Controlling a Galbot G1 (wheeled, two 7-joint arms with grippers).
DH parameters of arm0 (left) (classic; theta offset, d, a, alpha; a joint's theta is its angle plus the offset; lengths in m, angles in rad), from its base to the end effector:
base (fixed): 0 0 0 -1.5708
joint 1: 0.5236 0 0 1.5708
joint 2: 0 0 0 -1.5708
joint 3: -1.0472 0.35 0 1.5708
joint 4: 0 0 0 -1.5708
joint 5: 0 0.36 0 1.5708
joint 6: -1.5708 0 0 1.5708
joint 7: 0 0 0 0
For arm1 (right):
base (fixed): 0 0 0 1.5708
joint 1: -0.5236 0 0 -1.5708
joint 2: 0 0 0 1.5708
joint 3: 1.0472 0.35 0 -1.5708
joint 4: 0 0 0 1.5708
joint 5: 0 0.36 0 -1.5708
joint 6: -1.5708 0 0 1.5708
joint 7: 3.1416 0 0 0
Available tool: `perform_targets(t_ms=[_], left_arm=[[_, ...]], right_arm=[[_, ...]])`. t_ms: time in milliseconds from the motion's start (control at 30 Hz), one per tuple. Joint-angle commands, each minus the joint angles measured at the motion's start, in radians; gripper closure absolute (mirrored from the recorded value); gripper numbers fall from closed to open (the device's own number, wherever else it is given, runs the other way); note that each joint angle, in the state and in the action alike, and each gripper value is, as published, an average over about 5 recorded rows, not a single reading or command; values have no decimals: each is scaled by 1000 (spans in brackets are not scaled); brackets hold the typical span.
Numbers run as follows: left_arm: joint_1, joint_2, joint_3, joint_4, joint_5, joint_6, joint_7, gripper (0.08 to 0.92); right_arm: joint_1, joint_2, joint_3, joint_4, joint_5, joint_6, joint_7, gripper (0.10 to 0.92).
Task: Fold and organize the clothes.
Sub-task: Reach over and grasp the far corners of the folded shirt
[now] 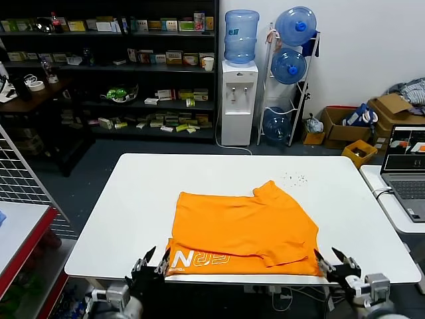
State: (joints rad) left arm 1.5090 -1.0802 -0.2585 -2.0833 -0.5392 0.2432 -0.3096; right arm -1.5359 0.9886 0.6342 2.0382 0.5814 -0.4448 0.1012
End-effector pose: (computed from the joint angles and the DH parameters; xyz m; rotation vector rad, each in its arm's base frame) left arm 0.1856 0.0092 -0.3066 -0.2181 -2.7365 0.1476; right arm 0.2175 -0.1329 -0.2712 0.0914 -2.6601 0.0642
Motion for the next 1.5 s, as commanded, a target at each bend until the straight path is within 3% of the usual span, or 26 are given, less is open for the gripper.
perform_targets(t_ms=[33,133,267,433,767,1500], left_arm=[[-585,12,105,383,-206,36,46,368],[-722,-1,170,566,-232,52,78,281],[-854,-13,246,758,-230,61,141,194],[-936,-33,310,892,-227,87,159,178],[-908,-41,335,874,-232,115,150,177],[-904,-75,369,878,-233,136,149,179]], right_arm=[[631,4,-271,-331,65,-29,26,290],[810,51,-376,-517,61,-34,22,226],[941,106,-454,-718,48,-57,2,205],[996,161,-483,-849,48,-92,-24,203],[1006,213,-491,-968,13,-105,-53,203],[989,218,-489,-1002,-5,-100,-95,207]])
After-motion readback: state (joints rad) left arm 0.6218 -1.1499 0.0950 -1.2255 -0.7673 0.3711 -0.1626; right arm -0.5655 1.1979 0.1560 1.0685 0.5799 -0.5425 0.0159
